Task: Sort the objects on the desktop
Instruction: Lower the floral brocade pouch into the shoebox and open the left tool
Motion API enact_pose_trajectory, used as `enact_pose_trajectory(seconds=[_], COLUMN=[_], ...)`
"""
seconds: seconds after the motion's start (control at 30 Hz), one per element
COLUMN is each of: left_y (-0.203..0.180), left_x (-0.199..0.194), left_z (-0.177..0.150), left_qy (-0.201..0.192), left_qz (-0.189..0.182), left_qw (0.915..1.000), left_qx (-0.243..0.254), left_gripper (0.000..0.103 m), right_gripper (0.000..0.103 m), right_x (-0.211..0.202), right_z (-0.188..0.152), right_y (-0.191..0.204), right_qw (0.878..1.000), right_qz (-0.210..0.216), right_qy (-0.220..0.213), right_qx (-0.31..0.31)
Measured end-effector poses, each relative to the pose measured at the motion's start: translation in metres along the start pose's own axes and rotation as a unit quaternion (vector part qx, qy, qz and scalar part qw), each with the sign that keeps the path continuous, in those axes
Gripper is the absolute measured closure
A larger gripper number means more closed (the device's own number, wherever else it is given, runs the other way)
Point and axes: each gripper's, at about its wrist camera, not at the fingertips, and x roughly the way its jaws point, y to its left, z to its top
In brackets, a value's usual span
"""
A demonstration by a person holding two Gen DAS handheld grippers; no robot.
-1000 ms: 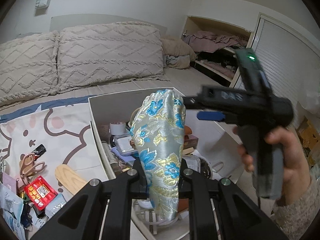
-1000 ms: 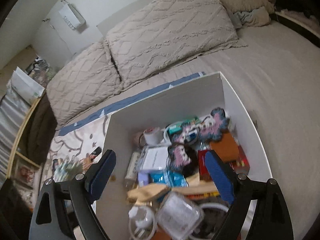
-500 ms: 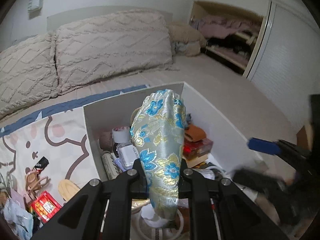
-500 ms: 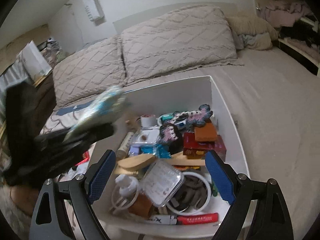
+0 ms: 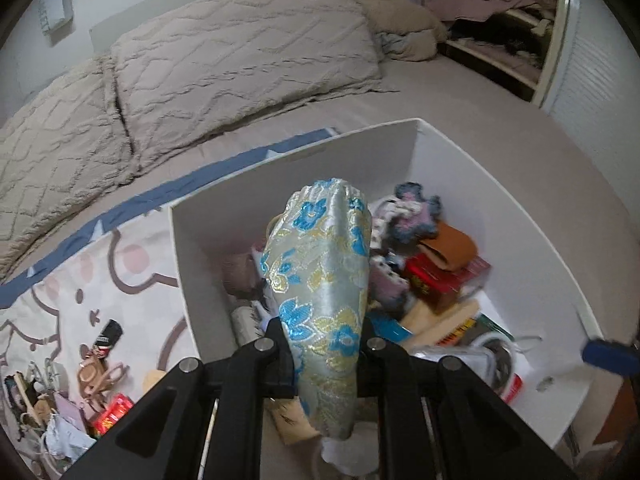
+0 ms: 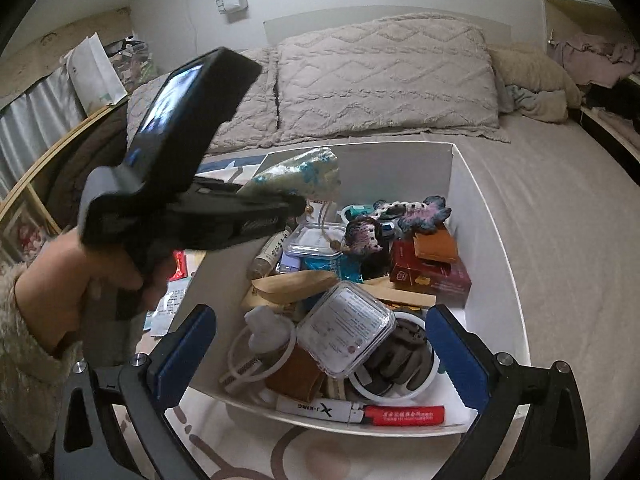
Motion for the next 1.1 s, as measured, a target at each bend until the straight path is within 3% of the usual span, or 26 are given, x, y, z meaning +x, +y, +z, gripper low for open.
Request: enact_pose_trajectory(seconds=[0.17,0.2,0.23,0.3,0.43,1.1], left_y=[0.001,0.001,0.002,0.001,0.0,0.015], left_x=[0.006,0.007,0.007,0.007,0.003,-0.039], left_z=[0.005,0.005,0.003,0.001,-0.002,-0.022], left_qy=[0.006,0.01,0.015,0.021,0.023,0.015], left_qz=[0.004,0.002,0.002,0.009,0.022,-0.005], left_qw=[1.0,0.9999,0.9998,0.9997,0.9995,0.9999], left_qx=[-0.006,-0.008,-0.01,-0.01,0.006,-0.005], left_gripper=[0.089,0.08,0.059,0.034,0.034,0.034], right_gripper=[0.0,0.0,0.0,0.0,0.0,0.0], right_x=[0.003,0.005,0.007,0.01,0.012,-0.002], right_z=[-0.001,-0.001,0.0,-0.001,-0.002,-0.005], right_y=[0.002,0.003,0.003,0.004,0.004,0.004], right_qw=[1.0,1.0,1.0,1.0,1.0,0.999], right_qz=[0.001,0.0,-0.001,-0.001,-0.008,-0.041], right_qy=[0.004,0.006,0.008,0.011,0.015,0.008], right_qx=[-0.006,-0.007,-0.008,-0.01,-0.009,0.02])
